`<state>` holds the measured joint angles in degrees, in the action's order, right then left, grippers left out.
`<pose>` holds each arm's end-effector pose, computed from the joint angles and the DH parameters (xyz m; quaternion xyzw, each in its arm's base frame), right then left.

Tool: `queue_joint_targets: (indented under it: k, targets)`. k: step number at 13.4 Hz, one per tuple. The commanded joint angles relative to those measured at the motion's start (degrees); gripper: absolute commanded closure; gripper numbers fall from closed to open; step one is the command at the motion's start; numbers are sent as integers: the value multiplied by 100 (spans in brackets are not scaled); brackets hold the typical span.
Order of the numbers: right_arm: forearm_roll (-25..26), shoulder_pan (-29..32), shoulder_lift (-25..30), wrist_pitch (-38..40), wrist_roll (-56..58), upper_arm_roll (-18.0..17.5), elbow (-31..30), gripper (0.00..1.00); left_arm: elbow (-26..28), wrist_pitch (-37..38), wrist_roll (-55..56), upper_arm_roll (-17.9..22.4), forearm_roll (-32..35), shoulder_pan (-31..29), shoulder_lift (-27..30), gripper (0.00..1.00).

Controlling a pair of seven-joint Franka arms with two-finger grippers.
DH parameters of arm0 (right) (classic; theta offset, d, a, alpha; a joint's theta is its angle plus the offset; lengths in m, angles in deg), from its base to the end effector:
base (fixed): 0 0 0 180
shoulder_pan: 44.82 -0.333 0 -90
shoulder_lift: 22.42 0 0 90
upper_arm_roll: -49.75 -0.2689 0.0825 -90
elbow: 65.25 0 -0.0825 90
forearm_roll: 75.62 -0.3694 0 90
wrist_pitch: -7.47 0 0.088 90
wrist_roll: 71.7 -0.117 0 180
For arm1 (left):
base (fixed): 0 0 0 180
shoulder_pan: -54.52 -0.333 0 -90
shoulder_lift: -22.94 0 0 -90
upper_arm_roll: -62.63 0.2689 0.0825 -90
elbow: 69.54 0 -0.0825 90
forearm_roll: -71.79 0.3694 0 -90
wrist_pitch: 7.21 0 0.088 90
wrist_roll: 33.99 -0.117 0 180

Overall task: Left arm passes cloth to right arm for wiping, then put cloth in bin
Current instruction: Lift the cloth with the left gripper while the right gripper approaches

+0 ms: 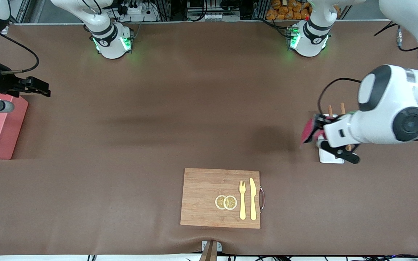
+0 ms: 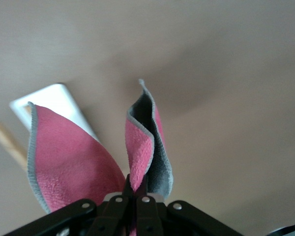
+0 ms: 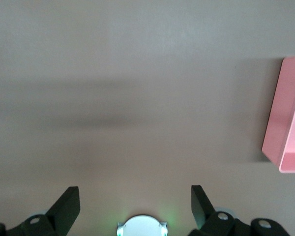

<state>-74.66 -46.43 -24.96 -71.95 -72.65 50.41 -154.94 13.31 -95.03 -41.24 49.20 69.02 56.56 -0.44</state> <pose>0.5265 0.0066 0.5325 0.9937 -0.0006 -0.1114 0.0105 0.5870 -0.1513 0.3907 0.9671 -0.1893 -0.1590 0.0597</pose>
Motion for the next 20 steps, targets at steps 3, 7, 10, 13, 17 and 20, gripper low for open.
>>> queue_joint_targets:
  k: [3,7,10,13,17,20]
  targets:
    - [-991,-50,-203,663,-1808,30,-5,0,-374,20,2075,-748,-653,287,-209,100]
    - [-1702,-393,-484,963,-3645,-23,-127,0,-454,-953,3245,-758,-1383,1051,-421,100]
    - [-2826,-464,-720,805,-4841,-154,-496,0,-445,-2051,3870,-758,-1962,1666,-631,100]
    - [-3593,-473,-1230,420,-5502,-312,-532,0,-436,-3019,4870,-749,-2105,2273,-711,100]
    - [-4076,-516,-1609,-432,-6328,-638,-706,0,-418,-4242,5882,-749,-2184,2915,-729,100]
    - [-4823,-508,-1635,-1284,-6330,-638,-1208,0,-418,-4901,6454,-740,-2149,3196,-746,100]
